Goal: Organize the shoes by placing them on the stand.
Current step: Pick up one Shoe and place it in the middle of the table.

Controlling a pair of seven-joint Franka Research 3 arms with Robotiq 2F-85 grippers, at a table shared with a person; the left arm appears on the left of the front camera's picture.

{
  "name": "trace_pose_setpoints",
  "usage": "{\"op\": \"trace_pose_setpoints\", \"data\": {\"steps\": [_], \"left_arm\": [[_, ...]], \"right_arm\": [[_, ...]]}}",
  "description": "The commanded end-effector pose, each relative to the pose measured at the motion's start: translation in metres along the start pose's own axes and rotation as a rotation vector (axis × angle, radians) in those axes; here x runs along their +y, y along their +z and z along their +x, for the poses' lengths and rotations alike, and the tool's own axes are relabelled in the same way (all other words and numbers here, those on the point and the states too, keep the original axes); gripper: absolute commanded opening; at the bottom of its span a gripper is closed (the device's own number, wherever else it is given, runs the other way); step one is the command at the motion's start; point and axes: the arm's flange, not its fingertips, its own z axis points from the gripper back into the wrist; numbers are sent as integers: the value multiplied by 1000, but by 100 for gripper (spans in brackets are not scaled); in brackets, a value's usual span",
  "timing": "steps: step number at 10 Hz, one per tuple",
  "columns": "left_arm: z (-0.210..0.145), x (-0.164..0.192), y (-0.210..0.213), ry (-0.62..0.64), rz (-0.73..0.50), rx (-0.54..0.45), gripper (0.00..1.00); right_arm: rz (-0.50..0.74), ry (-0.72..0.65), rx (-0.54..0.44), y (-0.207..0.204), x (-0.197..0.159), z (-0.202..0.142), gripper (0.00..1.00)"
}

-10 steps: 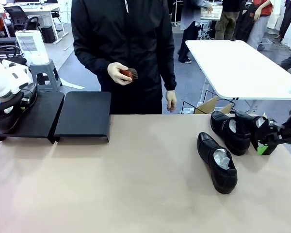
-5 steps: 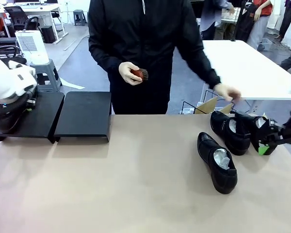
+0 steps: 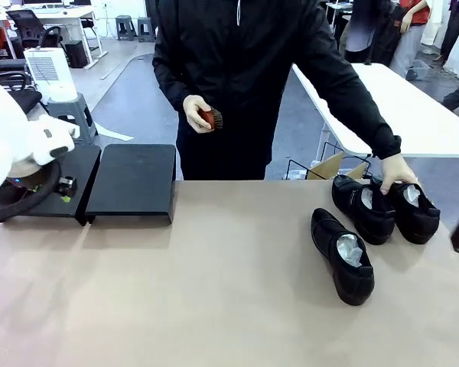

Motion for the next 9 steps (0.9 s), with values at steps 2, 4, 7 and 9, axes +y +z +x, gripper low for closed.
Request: {"op": "trace_pose_setpoints", "data": {"steps": [2, 4, 7, 9], "left_arm": [[4, 26, 28, 27, -23, 36, 61], [6, 27, 25, 19, -43, -26, 61], [3, 24, 30, 35, -14, 25, 61], [3, 24, 30, 35, -14, 25, 61]], "right_arm": [[-25, 56, 51, -14, -31, -4, 100], [29, 41, 48, -14, -29, -2, 100], [-9, 29, 62, -6, -26, 3, 100], [50, 226, -12, 3, 38, -15, 100]]}}
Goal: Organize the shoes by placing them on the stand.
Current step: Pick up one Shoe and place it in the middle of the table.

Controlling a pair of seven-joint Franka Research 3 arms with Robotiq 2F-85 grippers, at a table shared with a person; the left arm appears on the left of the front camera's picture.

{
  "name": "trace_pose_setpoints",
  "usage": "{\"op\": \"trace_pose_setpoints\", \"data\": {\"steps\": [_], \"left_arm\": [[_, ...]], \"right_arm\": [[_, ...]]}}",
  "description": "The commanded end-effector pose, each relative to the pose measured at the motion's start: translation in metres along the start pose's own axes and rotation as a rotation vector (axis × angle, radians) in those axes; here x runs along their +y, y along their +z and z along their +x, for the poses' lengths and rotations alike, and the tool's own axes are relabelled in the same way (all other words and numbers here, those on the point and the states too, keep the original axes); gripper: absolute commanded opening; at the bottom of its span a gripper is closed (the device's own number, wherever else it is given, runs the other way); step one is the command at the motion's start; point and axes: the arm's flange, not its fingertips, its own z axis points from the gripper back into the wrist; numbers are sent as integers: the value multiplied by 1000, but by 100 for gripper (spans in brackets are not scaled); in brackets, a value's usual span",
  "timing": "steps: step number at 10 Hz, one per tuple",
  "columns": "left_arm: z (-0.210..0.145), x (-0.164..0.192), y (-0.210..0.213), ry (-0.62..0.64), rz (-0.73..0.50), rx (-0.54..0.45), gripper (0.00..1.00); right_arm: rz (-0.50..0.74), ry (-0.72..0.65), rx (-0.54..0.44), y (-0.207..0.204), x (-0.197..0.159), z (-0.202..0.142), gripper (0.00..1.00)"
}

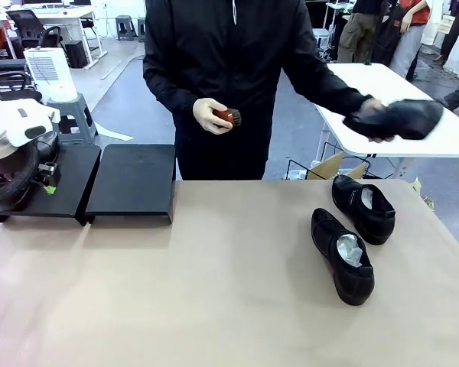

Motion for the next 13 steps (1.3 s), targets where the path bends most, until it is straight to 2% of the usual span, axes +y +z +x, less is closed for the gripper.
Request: {"op": "trace_pose_setpoints", "data": {"steps": [1, 3, 4, 5, 6, 8, 9, 11, 13], "left_arm": [[-1, 0, 1, 2, 2, 5, 61], [-1, 0, 1, 2, 2, 5, 61], [-1, 0, 1, 2, 2, 5, 61], [-1, 0, 1, 2, 2, 5, 61], [-1, 0, 1, 2, 2, 5, 61], [-1, 0, 1, 2, 2, 5, 61], [-1, 0, 1, 2, 2, 5, 61], [-1, 0, 1, 2, 2, 5, 61], [-1, 0, 1, 2, 2, 5, 61]], "right_arm": [[66, 213, -87, 9, 64, -9, 100], [43, 363, -118, 7, 109, -3, 100], [62, 371, -92, 1, 125, 3, 100], [37, 281, -116, 10, 100, -26, 100], [37, 281, -116, 10, 100, -26, 100], [36, 399, -118, -2, 140, -11, 100], [82, 430, -107, -7, 154, 7, 100], [82, 455, -96, -28, 185, 43, 100], [100, 443, -87, -44, 204, 56, 100]]}}
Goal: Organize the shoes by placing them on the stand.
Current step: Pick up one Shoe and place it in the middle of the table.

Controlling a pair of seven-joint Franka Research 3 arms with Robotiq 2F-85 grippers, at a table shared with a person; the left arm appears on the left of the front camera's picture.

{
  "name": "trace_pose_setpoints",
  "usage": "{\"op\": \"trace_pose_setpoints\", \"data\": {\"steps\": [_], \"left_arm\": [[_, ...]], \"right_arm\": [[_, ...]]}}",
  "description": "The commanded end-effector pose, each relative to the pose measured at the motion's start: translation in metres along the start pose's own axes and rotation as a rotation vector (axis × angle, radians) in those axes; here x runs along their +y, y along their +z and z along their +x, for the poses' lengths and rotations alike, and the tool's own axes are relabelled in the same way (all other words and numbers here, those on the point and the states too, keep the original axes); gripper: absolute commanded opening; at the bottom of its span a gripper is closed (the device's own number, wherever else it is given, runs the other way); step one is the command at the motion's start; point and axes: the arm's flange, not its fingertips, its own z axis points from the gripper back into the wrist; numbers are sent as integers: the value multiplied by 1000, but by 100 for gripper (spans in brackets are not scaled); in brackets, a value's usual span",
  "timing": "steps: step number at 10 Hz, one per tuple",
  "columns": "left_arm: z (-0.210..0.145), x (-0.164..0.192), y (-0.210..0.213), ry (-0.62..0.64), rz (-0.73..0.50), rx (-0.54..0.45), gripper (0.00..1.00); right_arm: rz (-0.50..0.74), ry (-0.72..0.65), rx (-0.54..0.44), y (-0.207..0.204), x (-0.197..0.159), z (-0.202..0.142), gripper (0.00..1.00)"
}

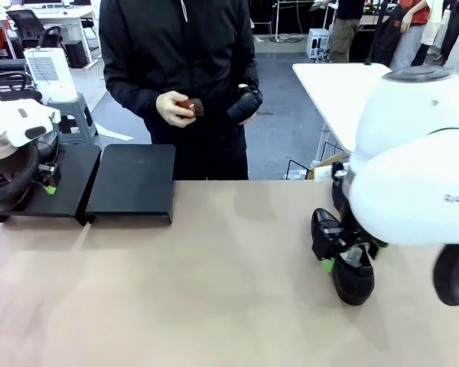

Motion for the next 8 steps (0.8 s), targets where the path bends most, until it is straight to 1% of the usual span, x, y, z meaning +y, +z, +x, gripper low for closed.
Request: {"op": "trace_pose_setpoints", "data": {"steps": [1, 2, 3, 6, 8], "left_arm": [[0, 1, 1, 3, 2, 6, 61], [0, 1, 1, 3, 2, 6, 61], [0, 1, 1, 3, 2, 6, 61], [0, 1, 1, 3, 2, 6, 61], [0, 1, 1, 3, 2, 6, 61]], "right_arm": [[17, 7, -1, -10, 7, 20, 100], [30, -4, 10, -24, 8, 30, 100], [37, -10, 0, -35, 7, 36, 100], [24, -27, -22, -57, 5, 47, 100], [40, -40, -26, -69, 1, 51, 100]]}}
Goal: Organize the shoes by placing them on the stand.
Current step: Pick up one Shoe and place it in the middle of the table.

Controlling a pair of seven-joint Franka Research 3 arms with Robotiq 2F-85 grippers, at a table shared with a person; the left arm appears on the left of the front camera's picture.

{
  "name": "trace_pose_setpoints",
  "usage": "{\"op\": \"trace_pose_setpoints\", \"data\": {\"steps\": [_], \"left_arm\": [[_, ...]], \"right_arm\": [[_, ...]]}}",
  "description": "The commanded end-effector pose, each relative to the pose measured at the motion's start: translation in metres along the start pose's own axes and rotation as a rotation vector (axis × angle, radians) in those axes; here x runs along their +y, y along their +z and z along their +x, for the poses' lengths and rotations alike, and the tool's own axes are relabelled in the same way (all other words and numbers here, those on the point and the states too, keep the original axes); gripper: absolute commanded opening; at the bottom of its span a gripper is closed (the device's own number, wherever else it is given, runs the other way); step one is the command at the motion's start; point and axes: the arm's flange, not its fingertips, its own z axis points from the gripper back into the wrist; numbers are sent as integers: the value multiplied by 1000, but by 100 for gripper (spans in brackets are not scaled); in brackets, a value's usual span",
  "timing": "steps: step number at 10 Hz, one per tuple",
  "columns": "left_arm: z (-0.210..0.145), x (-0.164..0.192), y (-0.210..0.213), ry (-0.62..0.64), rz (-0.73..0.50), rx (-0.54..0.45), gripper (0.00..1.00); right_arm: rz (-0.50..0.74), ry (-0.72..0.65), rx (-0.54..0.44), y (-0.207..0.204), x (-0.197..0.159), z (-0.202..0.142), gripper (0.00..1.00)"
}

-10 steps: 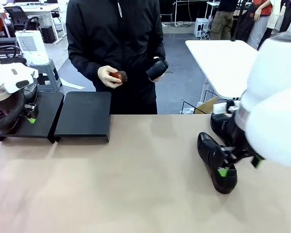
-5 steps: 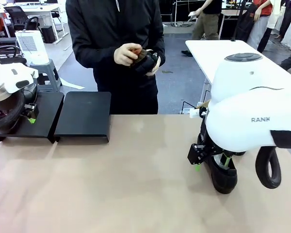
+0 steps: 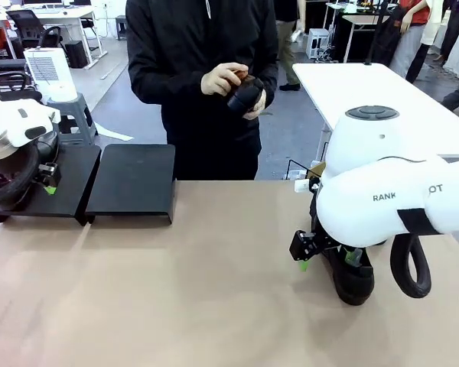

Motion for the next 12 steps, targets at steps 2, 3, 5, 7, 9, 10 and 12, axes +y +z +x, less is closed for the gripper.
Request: {"op": "trace_pose_setpoints", "data": {"steps": [2, 3, 5, 7, 9, 10, 12], "left_arm": [[0, 1, 1, 3, 2, 5, 61], [0, 1, 1, 3, 2, 5, 61], [0, 1, 1, 3, 2, 5, 61], [0, 1, 1, 3, 2, 5, 61], [0, 1, 1, 3, 2, 5, 61], [0, 1, 1, 3, 2, 5, 61], [0, 1, 1, 3, 2, 5, 61]], "right_arm": [[-15, -30, -24, -14, -4, 5, 100], [-20, -25, -34, -17, -4, 4, 100], [-33, -22, -64, -18, -6, 4, 75], [-55, -25, -72, -19, -6, 4, 36], [-69, -36, -70, -20, -9, 4, 0], [-73, -44, -71, -19, -11, 3, 0], [-76, -57, -71, -17, -15, 3, 0]]}}
